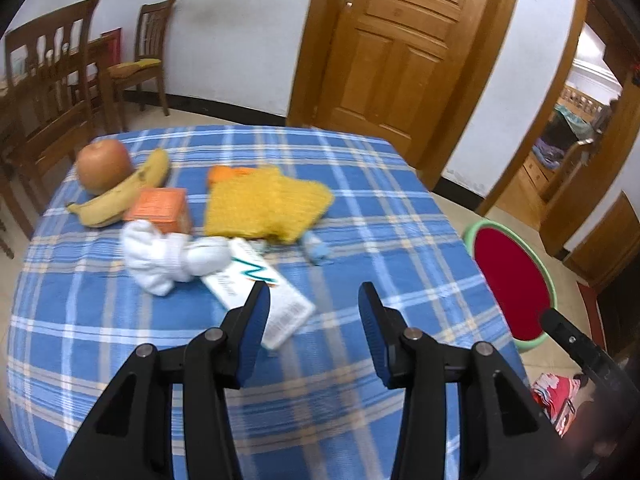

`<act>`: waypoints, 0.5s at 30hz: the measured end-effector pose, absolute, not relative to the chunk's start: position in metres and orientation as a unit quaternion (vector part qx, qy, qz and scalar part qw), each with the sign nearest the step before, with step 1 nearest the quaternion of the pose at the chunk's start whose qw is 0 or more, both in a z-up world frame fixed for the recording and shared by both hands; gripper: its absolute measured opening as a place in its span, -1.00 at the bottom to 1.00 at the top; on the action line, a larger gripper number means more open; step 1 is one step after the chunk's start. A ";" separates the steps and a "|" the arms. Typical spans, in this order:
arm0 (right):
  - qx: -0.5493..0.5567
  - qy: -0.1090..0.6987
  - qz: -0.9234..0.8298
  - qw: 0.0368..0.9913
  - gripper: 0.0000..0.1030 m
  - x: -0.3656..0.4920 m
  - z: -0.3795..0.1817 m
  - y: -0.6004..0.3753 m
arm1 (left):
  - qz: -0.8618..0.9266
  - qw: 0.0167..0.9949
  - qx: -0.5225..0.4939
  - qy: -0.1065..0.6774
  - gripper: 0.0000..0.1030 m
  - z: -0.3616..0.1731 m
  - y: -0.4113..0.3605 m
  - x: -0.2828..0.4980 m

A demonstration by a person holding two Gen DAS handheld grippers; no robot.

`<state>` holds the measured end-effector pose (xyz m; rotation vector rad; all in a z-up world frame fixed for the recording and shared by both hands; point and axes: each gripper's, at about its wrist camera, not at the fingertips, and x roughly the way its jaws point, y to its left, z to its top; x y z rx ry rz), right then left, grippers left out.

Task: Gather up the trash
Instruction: 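Move both grippers back toward the table, then lower the left gripper onto the white sock and close it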

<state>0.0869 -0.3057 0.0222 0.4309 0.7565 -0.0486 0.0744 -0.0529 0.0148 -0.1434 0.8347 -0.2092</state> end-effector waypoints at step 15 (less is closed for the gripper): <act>0.184 0.382 0.000 0.906 0.39 0.104 0.022 -0.262 | -0.037 0.910 -0.082 0.404 0.00 0.006 0.024 0.097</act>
